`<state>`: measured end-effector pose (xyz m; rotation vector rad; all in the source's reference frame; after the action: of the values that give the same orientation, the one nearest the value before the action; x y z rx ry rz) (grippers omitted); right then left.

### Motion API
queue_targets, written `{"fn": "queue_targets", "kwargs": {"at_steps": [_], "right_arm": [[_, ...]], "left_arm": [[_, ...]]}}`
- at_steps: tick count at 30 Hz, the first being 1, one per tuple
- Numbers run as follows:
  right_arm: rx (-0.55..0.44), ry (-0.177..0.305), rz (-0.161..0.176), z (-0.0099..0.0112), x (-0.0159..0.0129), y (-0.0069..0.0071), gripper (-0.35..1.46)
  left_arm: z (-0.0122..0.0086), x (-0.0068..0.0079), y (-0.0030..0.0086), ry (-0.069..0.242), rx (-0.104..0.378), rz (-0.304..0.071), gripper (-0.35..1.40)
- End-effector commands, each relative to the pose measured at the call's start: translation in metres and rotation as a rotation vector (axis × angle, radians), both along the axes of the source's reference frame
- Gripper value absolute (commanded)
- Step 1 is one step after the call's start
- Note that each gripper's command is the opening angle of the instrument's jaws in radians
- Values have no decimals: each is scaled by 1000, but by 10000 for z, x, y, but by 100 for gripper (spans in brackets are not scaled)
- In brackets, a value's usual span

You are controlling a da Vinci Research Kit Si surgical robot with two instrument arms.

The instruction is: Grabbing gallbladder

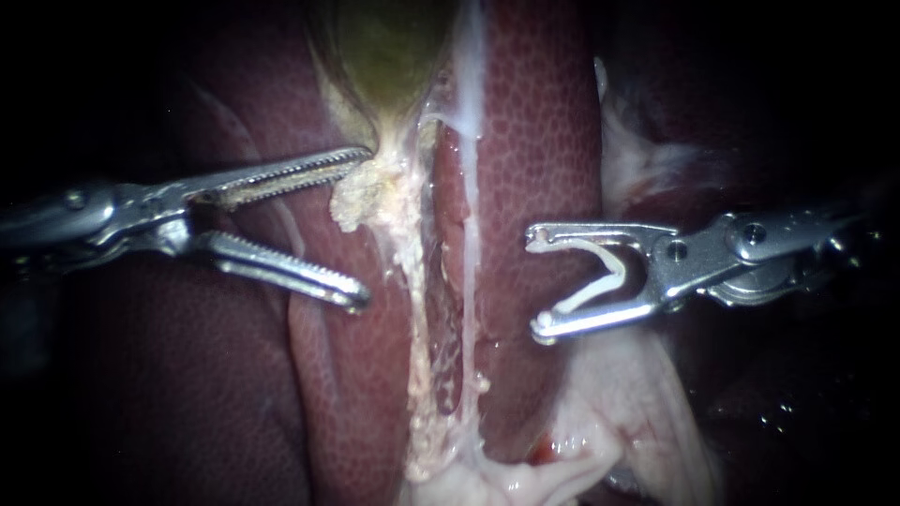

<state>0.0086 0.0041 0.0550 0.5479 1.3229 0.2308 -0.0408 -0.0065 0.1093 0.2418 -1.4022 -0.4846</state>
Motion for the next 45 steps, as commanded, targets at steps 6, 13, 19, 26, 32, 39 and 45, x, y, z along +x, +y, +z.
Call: {"fn": "queue_targets", "kwargs": {"at_steps": [6, 13, 19, 26, 32, 39, 45], "right_arm": [[0, 0, 0, -1, 1, -1, 60], [0, 0, 1, -1, 2, 0, 60], [0, -1, 1, -1, 3, -1, 60], [0, 0, 1, -2, 3, -1, 60], [0, 0, 1, -2, 3, -1, 60], [0, 0, 1, -2, 3, -1, 60], [0, 0, 1, -2, 3, -1, 60]], "left_arm": [[3, -1, 1, -3, 35, -8, 62], [15, 0, 8, 11, 73, -47, 52], [26, 5, 14, 33, 99, -94, 32], [27, 16, 13, 44, 162, -134, -35], [20, 20, 11, 56, 200, -144, -35], [17, 21, 9, 62, 201, -144, -35], [1, 28, 11, 61, 208, -143, -35]]}}
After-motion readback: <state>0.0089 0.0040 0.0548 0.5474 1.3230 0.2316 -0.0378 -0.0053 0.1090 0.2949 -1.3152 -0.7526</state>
